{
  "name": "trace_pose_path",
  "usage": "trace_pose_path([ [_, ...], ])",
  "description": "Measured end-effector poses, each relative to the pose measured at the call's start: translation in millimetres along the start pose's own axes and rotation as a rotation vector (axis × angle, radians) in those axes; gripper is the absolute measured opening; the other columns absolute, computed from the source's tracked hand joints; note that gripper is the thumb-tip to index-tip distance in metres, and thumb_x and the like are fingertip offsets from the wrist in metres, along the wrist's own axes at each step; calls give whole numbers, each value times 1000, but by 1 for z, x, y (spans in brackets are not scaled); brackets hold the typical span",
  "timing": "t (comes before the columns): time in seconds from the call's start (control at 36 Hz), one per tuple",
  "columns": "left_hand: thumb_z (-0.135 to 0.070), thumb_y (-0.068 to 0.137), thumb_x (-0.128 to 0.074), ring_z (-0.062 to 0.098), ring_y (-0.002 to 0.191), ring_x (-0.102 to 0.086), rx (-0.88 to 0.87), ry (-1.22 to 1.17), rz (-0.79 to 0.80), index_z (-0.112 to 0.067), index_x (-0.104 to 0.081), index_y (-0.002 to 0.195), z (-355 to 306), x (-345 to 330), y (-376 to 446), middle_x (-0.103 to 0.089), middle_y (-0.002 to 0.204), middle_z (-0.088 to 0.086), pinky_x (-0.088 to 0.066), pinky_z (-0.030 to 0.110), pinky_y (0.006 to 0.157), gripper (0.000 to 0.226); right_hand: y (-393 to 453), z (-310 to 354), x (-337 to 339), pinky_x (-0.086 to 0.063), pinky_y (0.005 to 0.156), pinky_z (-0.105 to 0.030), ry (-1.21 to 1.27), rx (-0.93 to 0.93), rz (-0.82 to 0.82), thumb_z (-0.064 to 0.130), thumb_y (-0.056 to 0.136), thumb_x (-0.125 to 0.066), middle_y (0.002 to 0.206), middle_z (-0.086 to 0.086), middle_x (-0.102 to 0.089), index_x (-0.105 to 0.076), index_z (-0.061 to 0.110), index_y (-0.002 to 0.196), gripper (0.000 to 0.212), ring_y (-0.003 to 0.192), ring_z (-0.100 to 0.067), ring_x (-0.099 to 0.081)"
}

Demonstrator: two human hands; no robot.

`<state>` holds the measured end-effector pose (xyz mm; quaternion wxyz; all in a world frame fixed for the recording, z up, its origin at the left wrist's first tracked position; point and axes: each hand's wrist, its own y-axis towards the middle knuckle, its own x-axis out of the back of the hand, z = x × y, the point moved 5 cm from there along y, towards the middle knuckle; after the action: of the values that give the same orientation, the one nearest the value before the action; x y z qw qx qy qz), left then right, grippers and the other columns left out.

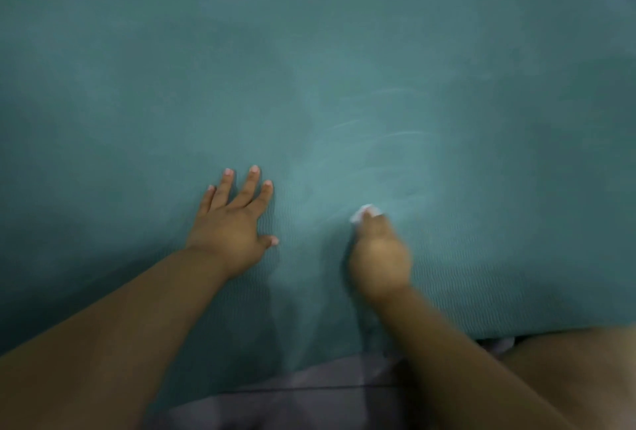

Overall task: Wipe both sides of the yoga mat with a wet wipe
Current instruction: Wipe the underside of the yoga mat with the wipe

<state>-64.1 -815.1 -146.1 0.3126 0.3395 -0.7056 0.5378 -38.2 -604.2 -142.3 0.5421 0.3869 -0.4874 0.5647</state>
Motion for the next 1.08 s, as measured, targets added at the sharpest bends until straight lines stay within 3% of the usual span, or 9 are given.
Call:
trace_pose_path([
  [0.17, -53, 93, -45, 24, 144, 21, -21, -9, 24, -30, 10, 150, 2, -2, -9, 26, 154, -7, 6, 38, 117, 83, -49, 35, -3, -52, 52, -27, -80, 762, 181, 21, 78, -44, 100, -10, -69, -54, 8, 114, 40, 75, -25, -69],
  [0.31, -56, 91, -46, 25, 144, 18, -40, 33, 46, -29, 10, 150, 6, -20, -40, 26, 155, -6, 3, 37, 117, 85, 28, -74, 38, -46, 91, -40, -251, 15, 157, 8, 91, -40, 134, -14, -48, -43, 14, 137, 47, 112, -35, -56],
  [0.44, -59, 88, -48, 27, 144, 17, -39, 70, 52, -28, 12, 149, 6, -33, -65, 25, 155, -4, 2, 38, 117, 91, 5, -78, 36, -40, 93, -39, -31, -533, 71, 4, 90, -37, 134, -15, -42, -41, 8, 134, 44, 112, -37, -52],
  [0.69, -60, 88, -48, 27, 144, 17, -35, 59, 76, -29, 13, 149, 9, -34, -66, 25, 155, -7, 2, 37, 117, 92, -96, 45, -13, -53, 51, -25, -38, 702, 342, 21, 78, -37, 104, -9, -69, -50, 8, 118, 44, 75, -22, -70],
  [0.75, -59, 88, -48, 26, 144, 18, -38, 50, 83, -29, 13, 149, 10, -34, -66, 26, 155, -7, 2, 37, 117, 91, -69, 10, 2, -53, 75, -29, -97, 591, 274, 17, 88, -39, 126, -11, -59, -46, 9, 133, 46, 103, -23, -65],
  [0.81, -59, 88, -49, 26, 144, 18, -44, 42, 84, -29, 12, 150, 10, -35, -66, 26, 155, -6, 3, 37, 118, 92, -35, -48, 18, -38, 99, -31, -183, 156, 281, 13, 97, -36, 145, -9, -39, -33, 16, 144, 47, 125, -26, -48],
  [0.92, -58, 87, -50, 26, 144, 18, -40, 19, 76, -30, 11, 150, 10, -34, -66, 25, 155, -8, 3, 37, 117, 92, -31, -106, 49, -41, 93, -41, -93, -517, 135, 4, 90, -40, 133, -18, -44, -45, 10, 132, 42, 112, -39, -53],
  [1.0, -59, 87, -50, 26, 144, 18, -37, 18, 64, -31, 10, 150, 10, -34, -66, 24, 155, -9, 4, 37, 117, 91, -58, -73, 20, -42, 90, -39, -54, -550, 125, 5, 92, -36, 136, -16, -40, -40, 6, 134, 42, 110, -38, -54],
  [1.08, -59, 87, -50, 26, 144, 19, -30, 23, 70, -31, 10, 150, 10, -34, -66, 24, 155, -8, 4, 37, 118, 91, -88, -4, -8, -48, 85, -40, 22, -237, 108, 6, 88, -34, 138, -18, -44, -49, 3, 130, 45, 108, -36, -59],
])
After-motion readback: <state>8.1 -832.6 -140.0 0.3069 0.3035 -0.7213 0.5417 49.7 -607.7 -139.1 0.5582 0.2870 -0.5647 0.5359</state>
